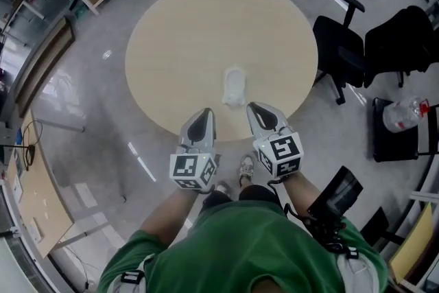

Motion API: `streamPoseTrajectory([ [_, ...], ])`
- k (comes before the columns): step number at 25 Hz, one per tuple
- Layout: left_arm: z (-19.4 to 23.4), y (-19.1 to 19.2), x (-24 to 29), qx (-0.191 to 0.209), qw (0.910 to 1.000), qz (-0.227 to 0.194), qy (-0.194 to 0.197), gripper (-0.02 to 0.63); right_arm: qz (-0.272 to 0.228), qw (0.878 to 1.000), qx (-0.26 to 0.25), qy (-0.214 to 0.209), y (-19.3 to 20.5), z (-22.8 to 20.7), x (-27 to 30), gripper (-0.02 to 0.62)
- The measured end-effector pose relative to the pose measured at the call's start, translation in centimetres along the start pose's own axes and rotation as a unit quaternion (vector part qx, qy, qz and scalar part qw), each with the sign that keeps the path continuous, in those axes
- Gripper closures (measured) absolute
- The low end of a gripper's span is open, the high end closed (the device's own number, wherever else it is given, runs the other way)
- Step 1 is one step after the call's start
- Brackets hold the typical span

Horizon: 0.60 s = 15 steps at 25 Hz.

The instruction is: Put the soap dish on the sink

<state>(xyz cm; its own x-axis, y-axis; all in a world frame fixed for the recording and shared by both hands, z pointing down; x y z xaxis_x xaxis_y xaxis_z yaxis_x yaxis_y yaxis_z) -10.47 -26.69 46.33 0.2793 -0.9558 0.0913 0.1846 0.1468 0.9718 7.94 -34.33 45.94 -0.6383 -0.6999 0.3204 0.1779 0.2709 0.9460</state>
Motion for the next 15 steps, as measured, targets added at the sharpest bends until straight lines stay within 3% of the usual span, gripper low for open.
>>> streamPoseTrajectory([
  [15,-3.9,-2.1,-9.5,0.014,0.9952,-0.045,0.085,0.6,-0.058,0.997,-0.022,0.042,-0.5,8.0,-11.1,0.592],
])
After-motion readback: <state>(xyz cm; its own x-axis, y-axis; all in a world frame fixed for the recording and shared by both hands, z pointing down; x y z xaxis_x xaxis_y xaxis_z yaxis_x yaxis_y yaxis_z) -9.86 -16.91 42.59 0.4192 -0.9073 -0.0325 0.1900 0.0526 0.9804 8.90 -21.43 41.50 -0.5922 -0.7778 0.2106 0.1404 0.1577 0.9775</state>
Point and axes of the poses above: the fingertips, and each gripper's own axes: x forward along the fingers, z to its left, y out of its underside, the point moved 9 cm from there along -x, backward along the fingers, and after that the axes turned 9 degrees about y, right-handed, at the moved point
